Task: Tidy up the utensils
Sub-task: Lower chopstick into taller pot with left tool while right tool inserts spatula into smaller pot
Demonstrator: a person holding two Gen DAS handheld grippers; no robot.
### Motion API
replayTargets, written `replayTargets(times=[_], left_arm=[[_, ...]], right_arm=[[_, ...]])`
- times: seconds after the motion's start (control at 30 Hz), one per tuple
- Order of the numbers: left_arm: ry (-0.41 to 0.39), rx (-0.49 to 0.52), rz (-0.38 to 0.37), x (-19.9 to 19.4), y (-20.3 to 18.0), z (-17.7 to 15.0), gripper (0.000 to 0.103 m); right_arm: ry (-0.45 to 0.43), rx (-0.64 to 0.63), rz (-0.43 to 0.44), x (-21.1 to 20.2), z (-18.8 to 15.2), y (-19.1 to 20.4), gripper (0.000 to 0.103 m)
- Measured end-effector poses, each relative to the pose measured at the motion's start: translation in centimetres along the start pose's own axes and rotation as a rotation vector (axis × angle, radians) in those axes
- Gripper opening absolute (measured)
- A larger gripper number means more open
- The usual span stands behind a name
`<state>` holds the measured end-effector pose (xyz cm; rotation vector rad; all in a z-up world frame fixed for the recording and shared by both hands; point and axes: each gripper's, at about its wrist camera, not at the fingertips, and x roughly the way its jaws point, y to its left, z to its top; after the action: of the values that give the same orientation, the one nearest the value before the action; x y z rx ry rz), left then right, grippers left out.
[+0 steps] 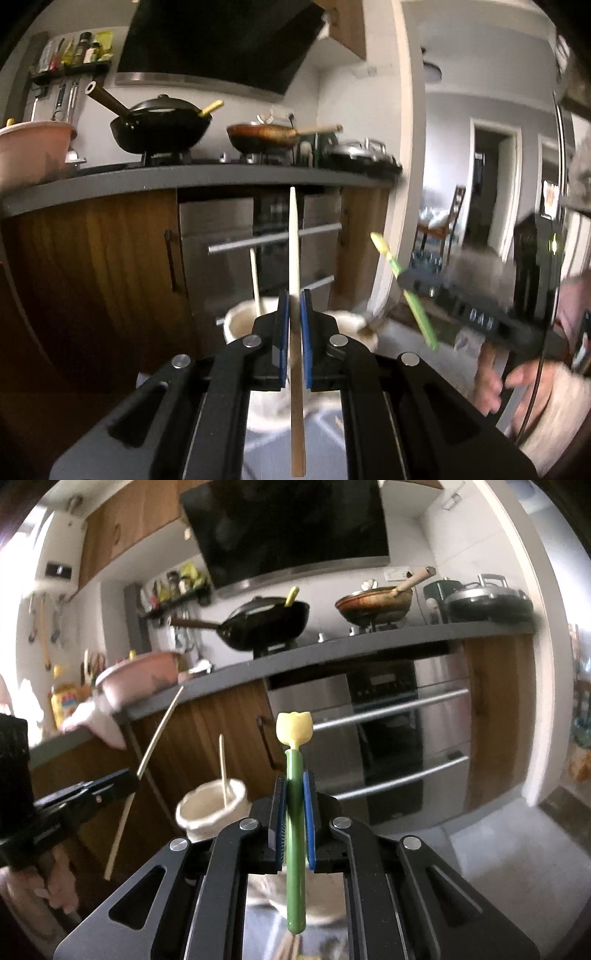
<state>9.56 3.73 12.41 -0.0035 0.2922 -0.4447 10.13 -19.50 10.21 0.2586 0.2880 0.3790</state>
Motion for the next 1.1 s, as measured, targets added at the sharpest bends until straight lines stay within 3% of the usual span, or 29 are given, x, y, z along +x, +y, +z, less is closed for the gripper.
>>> replayTargets(times=[0.33, 0.67, 0.87, 1.1], left_arm=[[-0.116, -0.161, -0.100, 4.7, 3.0, 0.7, 0.006], [-0.169, -0.235, -0.115, 6.3, 4.4, 1.0, 0.006], [-0.222, -0.215, -0.041, 6.0, 4.7, 1.1, 0.006], [-0.248, -0.190, 0.007, 6.3, 5.0, 0.5, 0.006]], right_arm=[[-0.042, 0.112, 0.081, 4.7, -0.6, -0.8, 0.010], [-0.058, 0.102, 0.048, 6.2, -1.0, -0.8, 0.010], [-0.095, 0.032, 0.021, 6.4, -0.6, -0.3, 0.010], [-0.133, 0.010, 0.072, 6.1, -0.4, 0.2, 0.010]])
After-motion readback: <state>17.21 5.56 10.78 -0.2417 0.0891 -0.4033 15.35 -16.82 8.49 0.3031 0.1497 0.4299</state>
